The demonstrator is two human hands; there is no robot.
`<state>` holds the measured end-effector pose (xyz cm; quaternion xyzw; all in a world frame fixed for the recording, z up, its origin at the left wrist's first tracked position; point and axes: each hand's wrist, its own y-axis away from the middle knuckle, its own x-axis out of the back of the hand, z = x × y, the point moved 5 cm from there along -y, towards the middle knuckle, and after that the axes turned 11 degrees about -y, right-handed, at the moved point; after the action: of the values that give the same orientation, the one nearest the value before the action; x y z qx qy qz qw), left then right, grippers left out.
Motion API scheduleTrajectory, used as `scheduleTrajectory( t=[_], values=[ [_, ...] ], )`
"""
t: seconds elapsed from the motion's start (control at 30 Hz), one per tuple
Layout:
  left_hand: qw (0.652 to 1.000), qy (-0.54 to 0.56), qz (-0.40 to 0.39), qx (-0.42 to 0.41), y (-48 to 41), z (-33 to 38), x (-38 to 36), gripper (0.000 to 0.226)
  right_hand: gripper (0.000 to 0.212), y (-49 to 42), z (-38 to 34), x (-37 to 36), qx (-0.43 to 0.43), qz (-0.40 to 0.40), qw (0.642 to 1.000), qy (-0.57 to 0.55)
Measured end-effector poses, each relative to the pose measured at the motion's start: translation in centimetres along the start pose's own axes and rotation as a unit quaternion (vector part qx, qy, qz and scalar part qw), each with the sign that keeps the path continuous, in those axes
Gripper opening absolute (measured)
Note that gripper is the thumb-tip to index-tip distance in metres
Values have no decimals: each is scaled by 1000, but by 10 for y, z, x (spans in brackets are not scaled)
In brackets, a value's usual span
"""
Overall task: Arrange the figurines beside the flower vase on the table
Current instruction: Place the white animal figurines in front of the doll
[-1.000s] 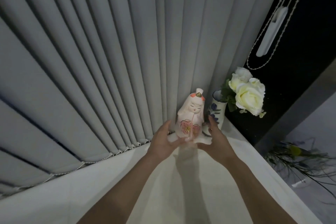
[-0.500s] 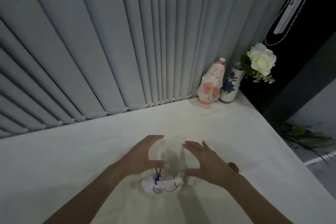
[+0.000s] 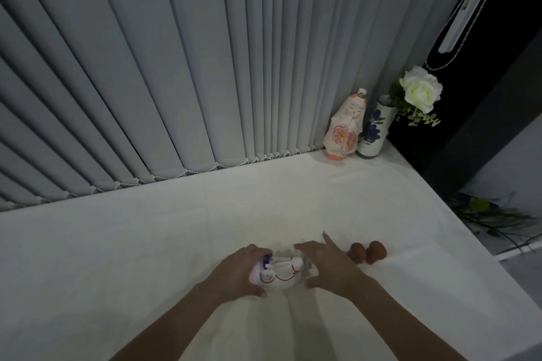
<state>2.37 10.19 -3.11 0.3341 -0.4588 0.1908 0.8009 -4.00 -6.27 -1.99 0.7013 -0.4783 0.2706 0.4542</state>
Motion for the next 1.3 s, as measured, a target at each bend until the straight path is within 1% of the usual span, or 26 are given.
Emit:
scheduleTrajectory(
  t=[0.07, 0.17, 0.27, 0.37, 0.5, 0.63, 0.77, 0.87, 1.0, 1.07, 1.17, 1.3],
  values=[
    [1000, -9, 6, 4, 0, 1, 0, 76, 78, 1, 11, 0, -21, -11, 999, 34],
    [1000, -21, 8, 14, -1, 3, -1, 74, 63, 1, 24, 0, -48, -24, 996, 64],
    [999, -30, 6, 21, -3, 6, -2, 73, 46, 0, 29, 0, -67, -11, 996, 62],
    [999, -30, 3, 19, -5, 9, -5, 70, 42, -2, 31, -1, -71, -2, 996, 54],
    [1000, -10, -5, 15, -9, 8, -3, 63, 33, -6, 33, 2, -72, -8, 997, 30],
    [1000, 20, -13, 13, -16, 1, 4, 64, 32, -12, 36, 13, -69, 3, 998, 9],
    [999, 42, 12, 14, -42, -1, 34, 63, 34, -25, 48, 42, -71, 38, 997, 6],
    [999, 27, 33, -5, -81, 3, 70, 63, 35, -38, 66, 79, -92, 83, 992, -7],
    [999, -5, 41, -32, -145, 11, 113, 63, 30, -60, 96, 131, -126, 140, 982, -23],
    [997, -16, 47, -53, -177, 17, 131, 68, 30, -72, 111, 150, -144, 157, 976, -39],
    [996, -37, 46, -71, -222, 22, 145, 78, 32, -93, 130, 166, -163, 159, 973, -43],
    [996, -61, 8, -72, -273, 22, 149, 68, 32, -119, 146, 170, -187, 131, 972, -57]
  ],
)
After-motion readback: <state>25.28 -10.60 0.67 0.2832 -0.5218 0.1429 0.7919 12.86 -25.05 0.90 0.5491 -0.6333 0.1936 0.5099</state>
